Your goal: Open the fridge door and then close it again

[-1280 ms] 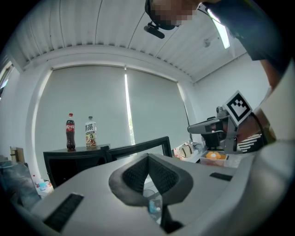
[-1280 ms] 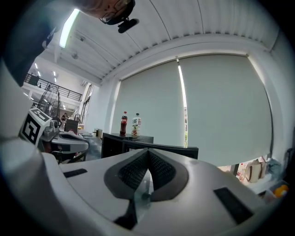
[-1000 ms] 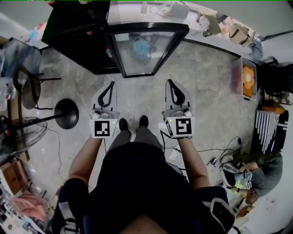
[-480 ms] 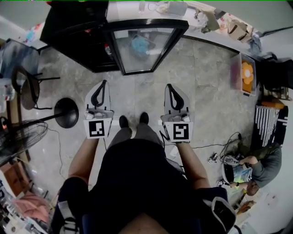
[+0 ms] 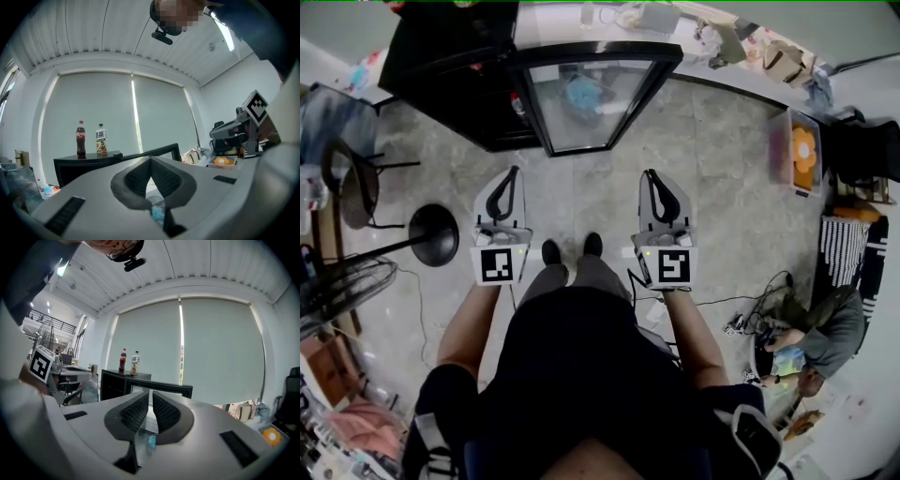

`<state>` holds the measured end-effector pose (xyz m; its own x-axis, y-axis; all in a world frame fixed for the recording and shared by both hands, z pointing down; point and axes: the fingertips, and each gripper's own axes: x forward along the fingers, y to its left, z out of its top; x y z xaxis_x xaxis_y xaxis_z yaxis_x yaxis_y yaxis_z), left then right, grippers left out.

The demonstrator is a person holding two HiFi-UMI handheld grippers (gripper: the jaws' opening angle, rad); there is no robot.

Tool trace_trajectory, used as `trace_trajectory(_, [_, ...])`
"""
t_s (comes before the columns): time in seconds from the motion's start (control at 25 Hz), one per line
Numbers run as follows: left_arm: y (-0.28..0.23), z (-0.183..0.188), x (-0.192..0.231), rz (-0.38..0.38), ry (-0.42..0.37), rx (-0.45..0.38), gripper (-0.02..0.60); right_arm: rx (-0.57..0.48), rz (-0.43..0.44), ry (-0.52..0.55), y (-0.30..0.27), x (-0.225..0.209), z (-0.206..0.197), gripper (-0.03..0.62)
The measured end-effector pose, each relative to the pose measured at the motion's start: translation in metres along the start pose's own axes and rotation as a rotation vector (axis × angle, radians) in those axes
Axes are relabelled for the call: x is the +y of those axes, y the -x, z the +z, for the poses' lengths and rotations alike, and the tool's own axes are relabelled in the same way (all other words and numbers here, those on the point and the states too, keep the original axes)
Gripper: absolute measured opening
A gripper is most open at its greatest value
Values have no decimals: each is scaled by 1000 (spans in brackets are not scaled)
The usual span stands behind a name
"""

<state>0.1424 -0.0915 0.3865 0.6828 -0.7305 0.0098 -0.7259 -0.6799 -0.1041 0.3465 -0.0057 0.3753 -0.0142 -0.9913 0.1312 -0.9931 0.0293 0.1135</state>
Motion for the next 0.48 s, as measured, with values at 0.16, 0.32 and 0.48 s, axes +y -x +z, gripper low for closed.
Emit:
trace_trajectory(0.16, [-2, -1, -2, -3, 5, 11, 23, 3, 14, -7, -4, -10, 1, 133])
trace_trajectory(0.32, [-3, -1, -5, -8, -3, 13, 23, 10, 21, 17, -11, -23, -1, 200])
trace_trajectory(0.48, [-4, -1, -8, -11, -3, 15, 23, 20, 54, 22, -20, -34, -2, 240])
